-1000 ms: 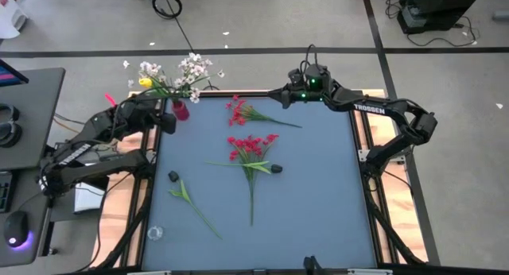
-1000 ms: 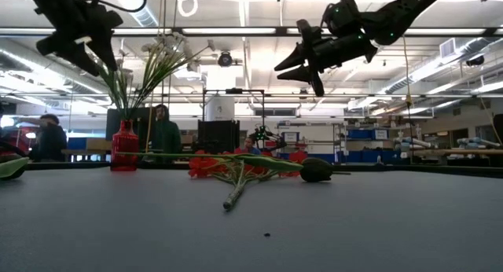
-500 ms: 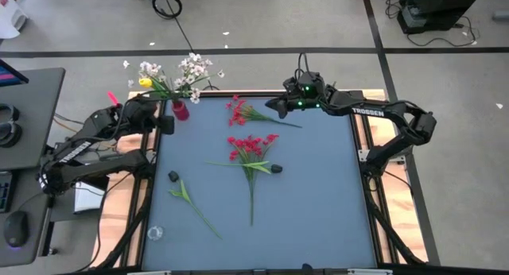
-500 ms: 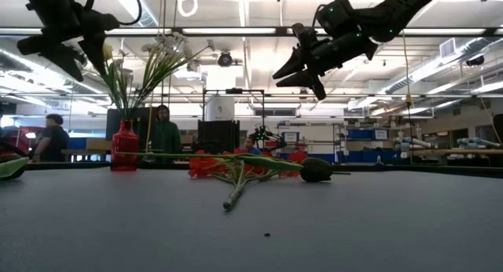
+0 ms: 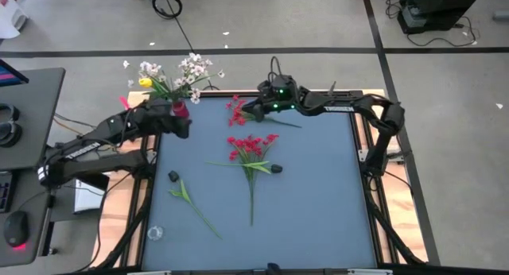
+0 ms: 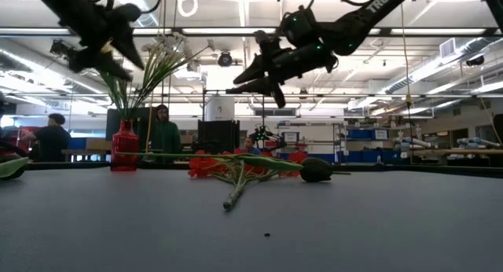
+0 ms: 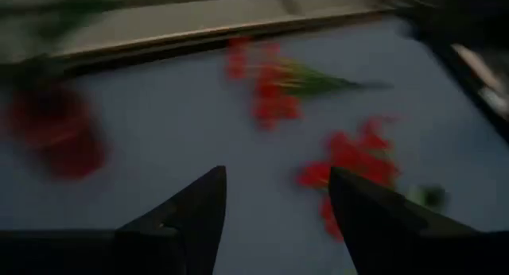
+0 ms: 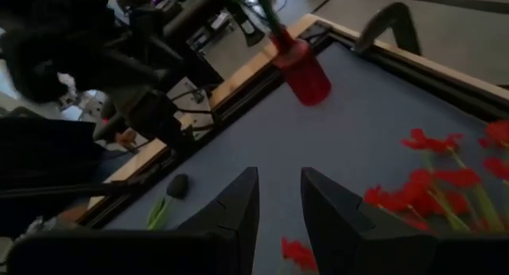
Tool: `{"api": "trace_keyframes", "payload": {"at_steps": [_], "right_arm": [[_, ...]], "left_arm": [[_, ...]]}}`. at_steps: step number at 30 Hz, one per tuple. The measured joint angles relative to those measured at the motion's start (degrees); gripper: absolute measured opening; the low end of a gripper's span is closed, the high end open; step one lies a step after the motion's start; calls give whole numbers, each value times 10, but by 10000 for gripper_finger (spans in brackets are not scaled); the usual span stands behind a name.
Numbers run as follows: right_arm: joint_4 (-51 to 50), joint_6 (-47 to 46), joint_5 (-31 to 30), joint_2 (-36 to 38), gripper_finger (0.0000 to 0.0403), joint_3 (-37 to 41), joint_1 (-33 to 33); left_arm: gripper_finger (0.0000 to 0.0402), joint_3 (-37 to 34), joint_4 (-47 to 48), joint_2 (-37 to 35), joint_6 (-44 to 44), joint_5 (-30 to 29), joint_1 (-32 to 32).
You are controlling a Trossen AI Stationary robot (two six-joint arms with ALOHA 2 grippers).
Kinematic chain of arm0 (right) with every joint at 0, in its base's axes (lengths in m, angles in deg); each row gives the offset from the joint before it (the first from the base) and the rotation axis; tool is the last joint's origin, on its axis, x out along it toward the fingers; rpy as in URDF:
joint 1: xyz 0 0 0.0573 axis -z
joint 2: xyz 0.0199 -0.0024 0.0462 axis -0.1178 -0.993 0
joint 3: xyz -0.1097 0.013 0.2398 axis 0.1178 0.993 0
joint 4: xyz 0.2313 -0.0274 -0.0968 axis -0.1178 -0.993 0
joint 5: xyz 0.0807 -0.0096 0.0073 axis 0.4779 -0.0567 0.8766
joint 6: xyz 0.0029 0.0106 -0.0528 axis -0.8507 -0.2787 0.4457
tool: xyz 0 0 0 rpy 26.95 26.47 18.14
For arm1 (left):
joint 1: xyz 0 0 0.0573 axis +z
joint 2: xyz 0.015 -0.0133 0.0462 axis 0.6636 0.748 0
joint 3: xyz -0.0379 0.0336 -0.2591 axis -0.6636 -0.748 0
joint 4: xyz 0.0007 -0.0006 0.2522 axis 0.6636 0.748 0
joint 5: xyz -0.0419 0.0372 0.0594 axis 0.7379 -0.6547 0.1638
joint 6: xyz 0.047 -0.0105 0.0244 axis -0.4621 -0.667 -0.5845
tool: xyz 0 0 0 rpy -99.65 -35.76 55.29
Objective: Sort flowers into vase by color
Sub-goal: Put the white flowers into the red vase
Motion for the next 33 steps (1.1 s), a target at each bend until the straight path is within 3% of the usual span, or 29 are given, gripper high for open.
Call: {"api": "trace_keyframes", "payload": {"at_steps": [4, 7, 18, 23, 29, 33], "right_arm": [[-6, 2, -3, 8, 105, -4, 3], [-12, 16, -3, 22, 105, -4, 15], [-16, 90, -63, 70, 105, -4, 33], [-44, 126, -106, 99, 98, -4, 35], [-57, 137, -112, 118, 79, -4, 41], [-68, 137, -112, 121, 70, -4, 46]], "left_arm": [[185, 0, -25, 24, -105, 41, -51], [147, 0, -27, 60, -185, 35, -86], [49, -1, -153, 266, -292, -249, -171], [7, -1, -165, 370, -291, -406, -206], [5, -1, -255, 467, -291, -426, -199], [5, -1, -325, 499, -349, -436, -177]]}}
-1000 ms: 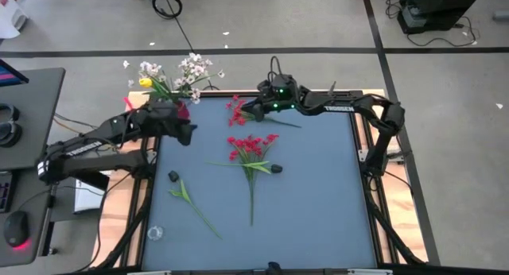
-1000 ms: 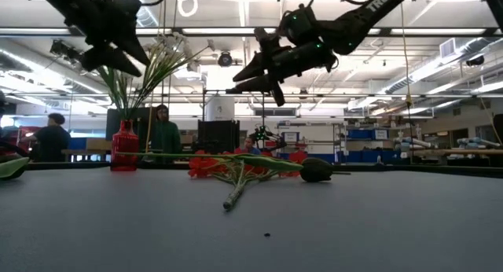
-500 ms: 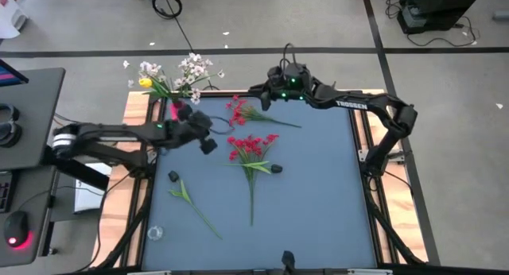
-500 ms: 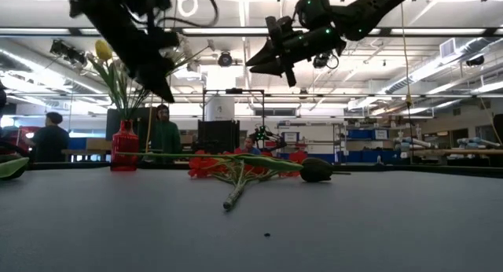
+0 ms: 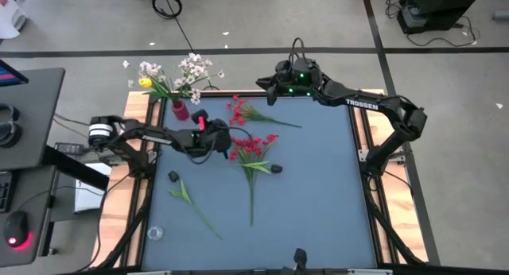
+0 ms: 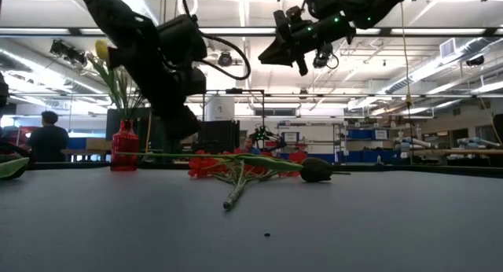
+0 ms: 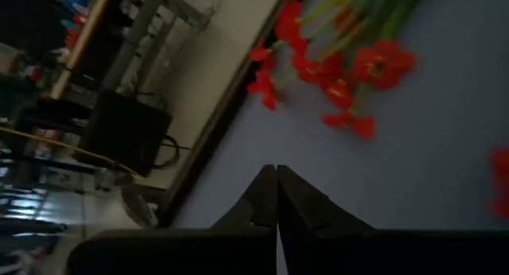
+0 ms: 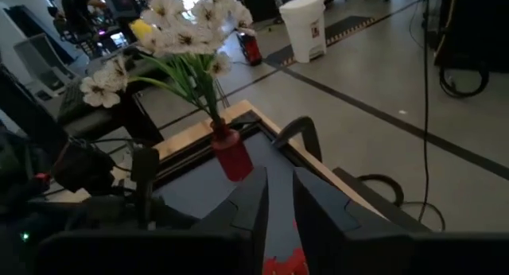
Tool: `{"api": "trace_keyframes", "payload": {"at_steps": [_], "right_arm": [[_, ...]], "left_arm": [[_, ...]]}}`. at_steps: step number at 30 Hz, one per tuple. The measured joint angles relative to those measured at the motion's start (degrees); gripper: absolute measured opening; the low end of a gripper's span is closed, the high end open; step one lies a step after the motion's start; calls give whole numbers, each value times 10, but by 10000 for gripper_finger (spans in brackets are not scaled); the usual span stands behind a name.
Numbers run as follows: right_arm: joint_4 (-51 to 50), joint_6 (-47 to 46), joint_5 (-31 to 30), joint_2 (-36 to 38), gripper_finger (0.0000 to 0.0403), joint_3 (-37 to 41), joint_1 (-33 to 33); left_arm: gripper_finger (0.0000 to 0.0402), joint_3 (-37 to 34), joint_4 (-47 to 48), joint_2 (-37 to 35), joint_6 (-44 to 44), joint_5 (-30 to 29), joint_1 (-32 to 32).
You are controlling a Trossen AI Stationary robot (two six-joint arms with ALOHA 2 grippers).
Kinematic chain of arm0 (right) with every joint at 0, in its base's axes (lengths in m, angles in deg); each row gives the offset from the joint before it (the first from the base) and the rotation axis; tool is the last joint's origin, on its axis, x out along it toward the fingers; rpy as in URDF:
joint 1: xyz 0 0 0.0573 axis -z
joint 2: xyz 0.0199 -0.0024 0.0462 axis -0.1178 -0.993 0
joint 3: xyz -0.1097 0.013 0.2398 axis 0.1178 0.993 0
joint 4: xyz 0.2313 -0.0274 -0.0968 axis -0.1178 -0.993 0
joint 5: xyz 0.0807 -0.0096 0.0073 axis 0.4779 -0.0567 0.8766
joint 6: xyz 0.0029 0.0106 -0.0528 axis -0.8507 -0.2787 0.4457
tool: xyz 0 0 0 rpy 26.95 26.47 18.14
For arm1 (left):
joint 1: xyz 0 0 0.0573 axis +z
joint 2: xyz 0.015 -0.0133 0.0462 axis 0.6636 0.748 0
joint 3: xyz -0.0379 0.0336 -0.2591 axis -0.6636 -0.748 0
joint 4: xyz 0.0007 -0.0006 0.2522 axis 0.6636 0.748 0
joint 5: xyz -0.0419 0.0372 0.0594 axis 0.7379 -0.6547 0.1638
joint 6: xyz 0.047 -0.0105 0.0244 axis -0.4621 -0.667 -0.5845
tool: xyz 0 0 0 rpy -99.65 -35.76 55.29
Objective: Sort flowers into vase by color
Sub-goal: Put the white flowers into the red vase
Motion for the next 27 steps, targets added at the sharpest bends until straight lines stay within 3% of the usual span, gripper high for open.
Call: {"api": "trace_keyframes", "payload": {"at_steps": [10, 15, 27], "right_arm": [[-28, 14, 8, 0, 54, 0, 14], [-39, 19, 9, 0, 48, 0, 25], [-54, 30, 29, 0, 42, 0, 49]], "left_arm": [[5, 0, -17, -33, -40, 0, 113], [5, 1, -22, -34, -56, -65, 148], [4, 3, -2, -84, 8, -153, 193]]}}
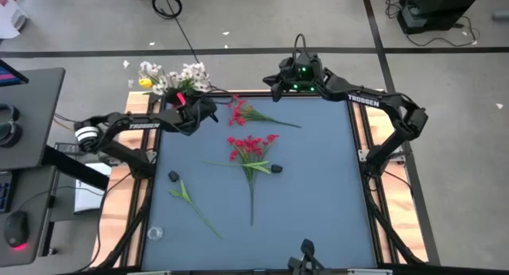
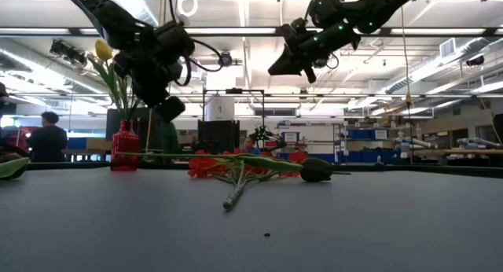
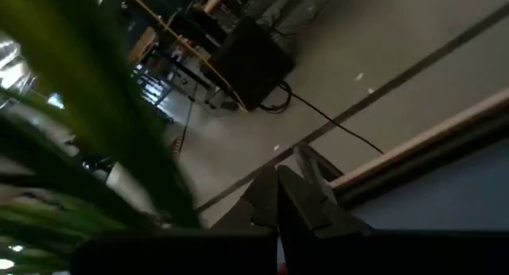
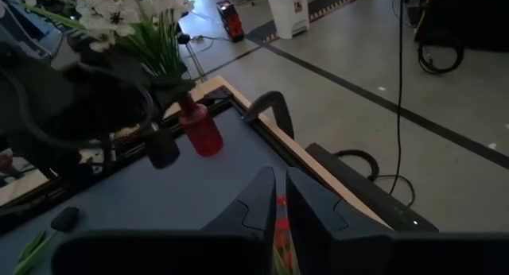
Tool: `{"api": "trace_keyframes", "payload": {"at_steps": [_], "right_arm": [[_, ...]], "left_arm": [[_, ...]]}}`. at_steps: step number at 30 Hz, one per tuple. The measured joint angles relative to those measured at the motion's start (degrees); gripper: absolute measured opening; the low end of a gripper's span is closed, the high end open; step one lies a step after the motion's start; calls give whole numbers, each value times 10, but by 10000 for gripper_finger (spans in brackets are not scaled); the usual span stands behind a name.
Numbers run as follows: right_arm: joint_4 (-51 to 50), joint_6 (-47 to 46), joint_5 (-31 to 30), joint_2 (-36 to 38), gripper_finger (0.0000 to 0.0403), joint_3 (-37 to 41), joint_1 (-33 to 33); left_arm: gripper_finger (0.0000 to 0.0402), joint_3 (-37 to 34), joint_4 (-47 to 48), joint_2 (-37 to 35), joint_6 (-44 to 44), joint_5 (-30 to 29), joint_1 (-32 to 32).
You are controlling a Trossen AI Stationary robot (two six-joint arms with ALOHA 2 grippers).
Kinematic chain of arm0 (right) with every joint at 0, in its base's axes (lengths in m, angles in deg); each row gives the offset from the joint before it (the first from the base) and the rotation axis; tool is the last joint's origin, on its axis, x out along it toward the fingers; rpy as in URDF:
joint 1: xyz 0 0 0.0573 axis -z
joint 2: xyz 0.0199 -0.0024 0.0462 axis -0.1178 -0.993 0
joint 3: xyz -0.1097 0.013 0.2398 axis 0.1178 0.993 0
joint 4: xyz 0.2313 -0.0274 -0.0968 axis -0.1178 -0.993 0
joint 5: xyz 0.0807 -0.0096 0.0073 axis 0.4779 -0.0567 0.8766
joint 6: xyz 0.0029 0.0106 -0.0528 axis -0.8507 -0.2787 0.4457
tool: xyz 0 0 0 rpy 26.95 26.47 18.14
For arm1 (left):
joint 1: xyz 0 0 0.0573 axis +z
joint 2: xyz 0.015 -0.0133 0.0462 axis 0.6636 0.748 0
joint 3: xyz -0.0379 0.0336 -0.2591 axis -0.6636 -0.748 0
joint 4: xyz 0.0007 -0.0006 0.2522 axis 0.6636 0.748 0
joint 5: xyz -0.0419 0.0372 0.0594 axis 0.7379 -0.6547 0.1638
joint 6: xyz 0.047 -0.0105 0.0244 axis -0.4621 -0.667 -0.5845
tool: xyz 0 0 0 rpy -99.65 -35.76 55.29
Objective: Sort flowers into vase by color
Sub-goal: Put the white flowers into the red vase, then put the top red flowers into the transparent vase
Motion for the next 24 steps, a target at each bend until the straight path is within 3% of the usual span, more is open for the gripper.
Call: {"api": "trace_keyframes", "payload": {"at_steps": [11, 14, 18, 24], "right_arm": [[-6, 4, 24, 0, 42, 0, 14], [-8, 8, 25, 0, 42, 0, 15], [-15, 11, 25, 0, 42, 0, 16], [-23, 17, 28, 0, 42, 0, 16]], "left_arm": [[4, 0, 70, -42, 56, 5, 7], [4, 0, 83, -47, 82, 47, 8], [8, 0, 98, -44, 114, 150, 8], [50, 0, 97, -41, 129, 186, -1]]}}
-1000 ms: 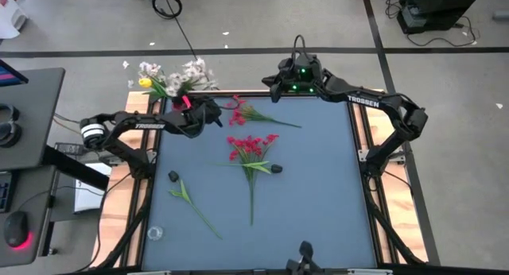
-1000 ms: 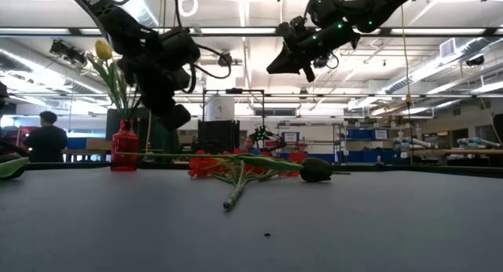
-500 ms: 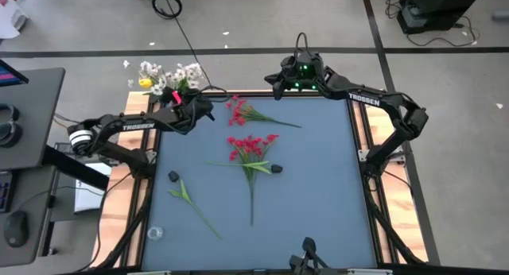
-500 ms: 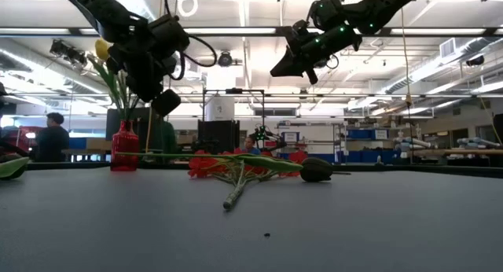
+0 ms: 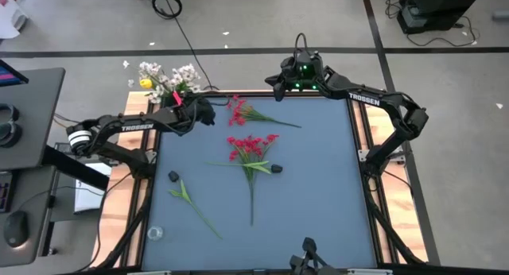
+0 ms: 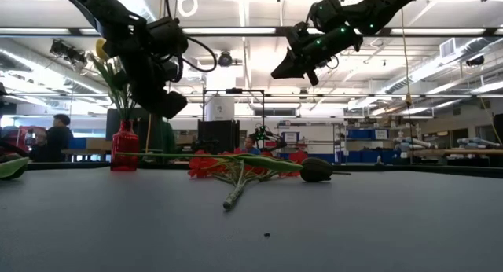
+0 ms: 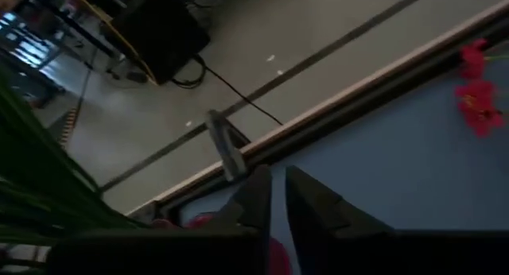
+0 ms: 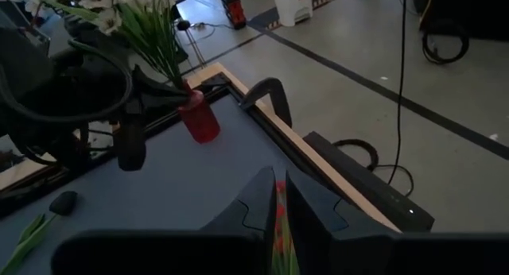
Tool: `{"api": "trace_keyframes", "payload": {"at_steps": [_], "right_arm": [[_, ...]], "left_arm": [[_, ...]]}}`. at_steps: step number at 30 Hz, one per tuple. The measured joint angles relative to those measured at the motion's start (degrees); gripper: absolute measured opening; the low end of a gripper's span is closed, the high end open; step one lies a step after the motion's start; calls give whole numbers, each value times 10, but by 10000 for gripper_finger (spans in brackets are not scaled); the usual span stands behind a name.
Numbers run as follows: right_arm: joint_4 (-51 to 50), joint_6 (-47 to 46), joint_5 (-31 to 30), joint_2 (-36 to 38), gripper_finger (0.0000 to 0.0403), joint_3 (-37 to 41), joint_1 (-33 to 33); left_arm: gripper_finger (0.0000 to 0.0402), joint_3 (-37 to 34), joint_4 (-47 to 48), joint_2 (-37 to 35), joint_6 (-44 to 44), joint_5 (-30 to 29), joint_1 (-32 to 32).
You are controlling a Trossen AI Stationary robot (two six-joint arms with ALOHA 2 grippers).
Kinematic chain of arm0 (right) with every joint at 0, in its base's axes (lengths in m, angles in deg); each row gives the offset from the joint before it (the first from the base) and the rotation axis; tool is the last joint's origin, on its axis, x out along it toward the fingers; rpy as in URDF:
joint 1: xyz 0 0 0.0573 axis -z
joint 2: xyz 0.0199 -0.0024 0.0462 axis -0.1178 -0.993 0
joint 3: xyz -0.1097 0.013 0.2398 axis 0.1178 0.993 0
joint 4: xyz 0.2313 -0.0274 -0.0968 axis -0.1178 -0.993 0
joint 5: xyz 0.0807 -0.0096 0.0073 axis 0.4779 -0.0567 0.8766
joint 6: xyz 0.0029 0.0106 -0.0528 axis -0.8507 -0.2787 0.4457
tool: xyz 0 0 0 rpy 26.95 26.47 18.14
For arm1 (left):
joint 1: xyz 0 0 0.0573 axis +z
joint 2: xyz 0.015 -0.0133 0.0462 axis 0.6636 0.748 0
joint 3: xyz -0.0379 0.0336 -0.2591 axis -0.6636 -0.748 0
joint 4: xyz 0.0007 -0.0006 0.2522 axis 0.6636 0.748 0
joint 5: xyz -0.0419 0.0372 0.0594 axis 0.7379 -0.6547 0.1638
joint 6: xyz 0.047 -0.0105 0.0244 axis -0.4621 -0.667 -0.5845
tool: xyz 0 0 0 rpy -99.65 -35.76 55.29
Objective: Sort flowers into vase by color
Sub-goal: Put the top red flowers into the transparent vase
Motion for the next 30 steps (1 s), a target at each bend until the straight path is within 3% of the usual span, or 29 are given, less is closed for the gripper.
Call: {"api": "trace_keyframes", "payload": {"at_steps": [11, 21, 30], "right_arm": [[-2, 2, 23, 0, 42, 0, 0], [-13, 0, 55, 0, 42, 0, -8], [-62, 16, 69, 0, 42, 0, -66]], "left_arm": [[140, 0, -3, -6, 21, 99, -48], [146, 0, 1, -65, 47, 118, -125], [145, 0, 6, -116, 81, 127, -205]]}}
